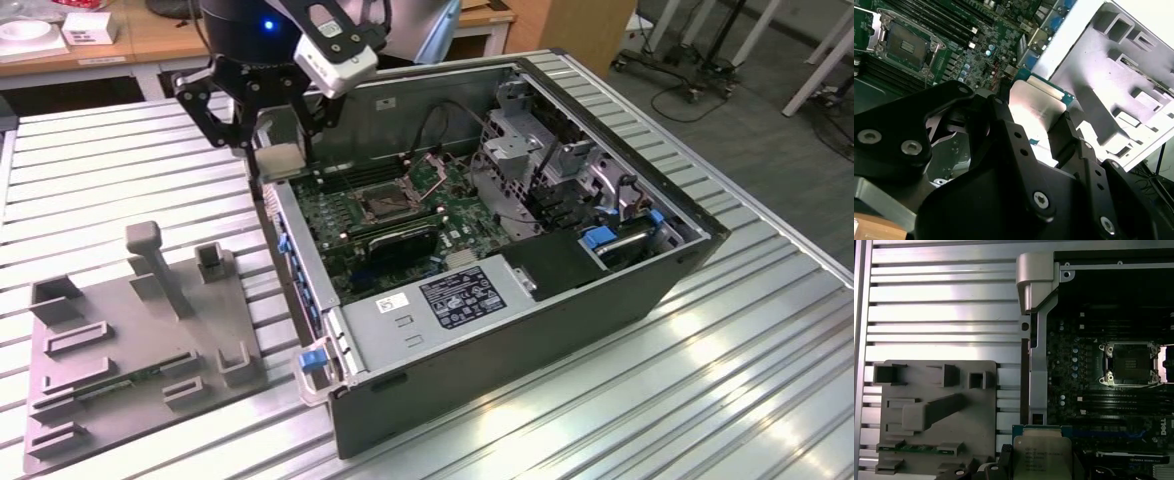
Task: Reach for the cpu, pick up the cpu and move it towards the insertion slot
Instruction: 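Pick up the cpu and move it towards the insertion slot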
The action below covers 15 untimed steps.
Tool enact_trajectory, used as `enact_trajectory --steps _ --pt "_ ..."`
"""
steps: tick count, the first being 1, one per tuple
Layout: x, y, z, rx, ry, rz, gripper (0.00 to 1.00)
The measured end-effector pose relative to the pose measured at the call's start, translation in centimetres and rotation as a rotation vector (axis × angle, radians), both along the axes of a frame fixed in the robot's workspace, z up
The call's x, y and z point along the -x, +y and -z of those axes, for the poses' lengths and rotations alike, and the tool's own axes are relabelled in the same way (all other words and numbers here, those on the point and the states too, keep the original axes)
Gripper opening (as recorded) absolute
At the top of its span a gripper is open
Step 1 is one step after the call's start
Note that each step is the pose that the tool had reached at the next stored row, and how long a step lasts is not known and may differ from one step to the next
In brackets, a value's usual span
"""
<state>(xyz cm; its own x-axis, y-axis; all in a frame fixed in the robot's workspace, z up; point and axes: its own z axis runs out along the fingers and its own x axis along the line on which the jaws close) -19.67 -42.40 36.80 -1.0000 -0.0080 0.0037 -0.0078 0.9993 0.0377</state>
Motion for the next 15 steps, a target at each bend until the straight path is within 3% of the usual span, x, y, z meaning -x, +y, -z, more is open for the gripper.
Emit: enact_trajectory --steps 15 --pt "-0.99 0.18 0.08 -0.0001 -0.0001 0.001 0.55"
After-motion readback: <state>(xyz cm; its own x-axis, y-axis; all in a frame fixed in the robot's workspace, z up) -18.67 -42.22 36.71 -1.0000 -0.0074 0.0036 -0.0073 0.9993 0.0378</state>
